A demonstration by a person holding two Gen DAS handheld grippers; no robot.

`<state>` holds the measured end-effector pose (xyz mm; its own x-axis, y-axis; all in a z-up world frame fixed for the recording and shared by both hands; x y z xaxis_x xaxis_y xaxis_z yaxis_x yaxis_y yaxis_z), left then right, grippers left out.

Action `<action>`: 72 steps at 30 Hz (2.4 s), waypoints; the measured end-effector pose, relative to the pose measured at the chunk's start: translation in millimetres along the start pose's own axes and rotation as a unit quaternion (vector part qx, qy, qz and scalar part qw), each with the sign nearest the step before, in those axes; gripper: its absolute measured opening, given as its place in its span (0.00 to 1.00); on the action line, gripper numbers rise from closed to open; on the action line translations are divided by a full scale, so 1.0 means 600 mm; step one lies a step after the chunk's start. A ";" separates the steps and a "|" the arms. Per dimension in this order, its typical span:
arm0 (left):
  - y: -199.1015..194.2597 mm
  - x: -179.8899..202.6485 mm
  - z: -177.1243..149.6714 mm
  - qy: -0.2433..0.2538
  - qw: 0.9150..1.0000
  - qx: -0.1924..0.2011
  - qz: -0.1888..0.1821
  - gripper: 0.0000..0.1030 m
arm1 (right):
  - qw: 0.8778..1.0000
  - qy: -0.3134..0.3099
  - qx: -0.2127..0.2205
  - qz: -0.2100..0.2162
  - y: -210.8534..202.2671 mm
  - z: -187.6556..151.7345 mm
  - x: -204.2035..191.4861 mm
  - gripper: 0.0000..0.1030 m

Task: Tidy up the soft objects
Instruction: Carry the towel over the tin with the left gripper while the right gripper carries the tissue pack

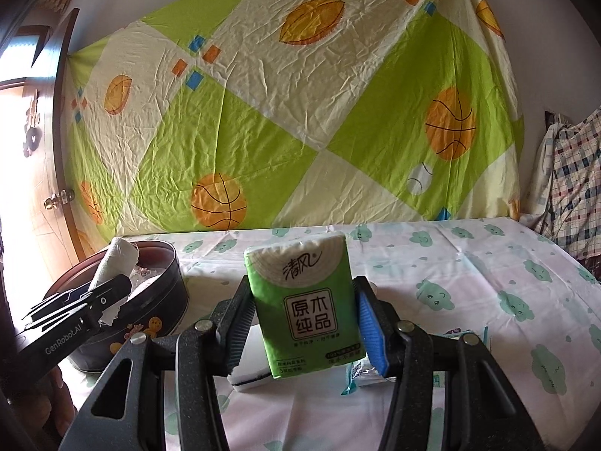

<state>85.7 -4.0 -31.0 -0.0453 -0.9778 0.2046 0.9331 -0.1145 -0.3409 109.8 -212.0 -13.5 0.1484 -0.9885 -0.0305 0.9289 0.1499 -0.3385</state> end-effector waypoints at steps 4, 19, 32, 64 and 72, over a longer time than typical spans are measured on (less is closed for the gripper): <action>-0.006 -0.009 0.000 -0.003 1.000 0.004 0.002 0.29 | 1.000 -0.002 0.007 0.007 -0.003 0.001 -0.011 0.53; -0.025 -0.026 0.004 0.004 1.000 0.020 0.017 0.29 | 1.000 -0.007 0.016 0.024 -0.005 0.001 -0.044 0.53; -0.037 -0.048 0.005 -0.001 0.999 0.030 0.031 0.29 | 0.999 -0.012 0.018 0.040 -0.007 -0.001 -0.073 0.53; -0.067 -0.106 0.007 -0.024 0.997 0.047 0.052 0.29 | 0.996 -0.034 0.017 0.083 -0.008 -0.008 -0.152 0.53; -0.075 -0.124 0.008 -0.032 0.997 0.049 0.056 0.29 | 0.994 -0.041 0.012 0.097 -0.003 -0.007 -0.171 0.53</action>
<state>48.9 74.5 -26.8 0.0821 -0.9698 0.2298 0.9616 0.0165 -0.2738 91.2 -110.8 -13.8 0.3515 -0.9361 -0.0150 0.8879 0.3383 -0.3118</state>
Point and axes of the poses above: each gripper's, at about its wrist camera, not at the fingertips, and y roughly the way its jaws point, x to its right, z to its top, the point moved 4 cm from there along y, roughly the way its jaws point, and after that the axes turned 9 degrees about -z, right-handed, at the moved point
